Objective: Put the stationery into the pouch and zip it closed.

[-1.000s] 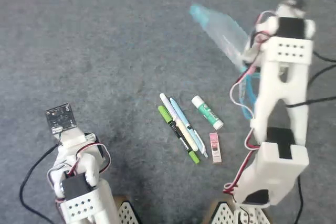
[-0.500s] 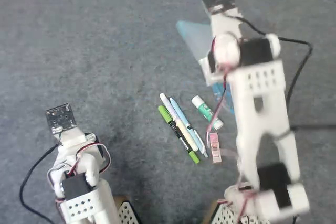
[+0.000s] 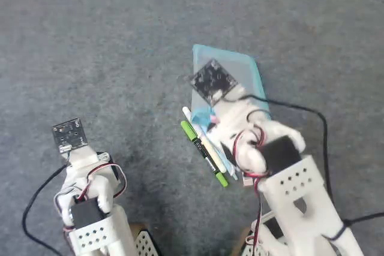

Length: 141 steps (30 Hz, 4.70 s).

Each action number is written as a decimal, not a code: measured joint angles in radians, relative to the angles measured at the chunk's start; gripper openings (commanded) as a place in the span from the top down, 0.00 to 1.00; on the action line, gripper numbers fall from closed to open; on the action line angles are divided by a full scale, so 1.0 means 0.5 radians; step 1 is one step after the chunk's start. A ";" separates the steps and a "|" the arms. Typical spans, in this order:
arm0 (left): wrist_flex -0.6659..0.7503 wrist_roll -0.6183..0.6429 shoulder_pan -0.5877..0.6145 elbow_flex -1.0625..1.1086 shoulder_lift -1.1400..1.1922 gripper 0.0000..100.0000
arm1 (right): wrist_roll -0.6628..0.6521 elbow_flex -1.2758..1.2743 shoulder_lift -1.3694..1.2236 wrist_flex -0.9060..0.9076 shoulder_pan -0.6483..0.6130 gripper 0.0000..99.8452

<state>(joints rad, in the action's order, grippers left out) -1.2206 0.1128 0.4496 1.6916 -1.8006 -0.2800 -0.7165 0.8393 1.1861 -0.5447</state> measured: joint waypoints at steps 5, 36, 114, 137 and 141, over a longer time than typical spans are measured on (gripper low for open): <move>0.000 0.000 -0.166 0.000 0.000 0.99 | -0.006 -0.344 0.144 -0.224 -0.003 0.99; 0.752 -0.562 -0.549 -0.856 0.740 0.87 | 0.034 -0.605 0.209 -0.310 -0.031 0.99; 0.451 -0.359 -1.237 -0.976 0.690 0.68 | -0.034 0.292 -0.230 -0.089 -0.061 0.99; 0.825 -0.347 -1.258 -0.976 1.258 0.68 | -0.021 0.292 0.052 0.163 -0.227 0.99; 0.825 -0.338 -1.258 -0.976 1.258 0.68 | -0.021 0.292 0.052 0.166 -0.227 0.99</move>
<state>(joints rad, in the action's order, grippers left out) -0.8078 -0.0560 -0.1795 1.2037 -1.1715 -0.2908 -0.5708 0.8654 1.2689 -0.6582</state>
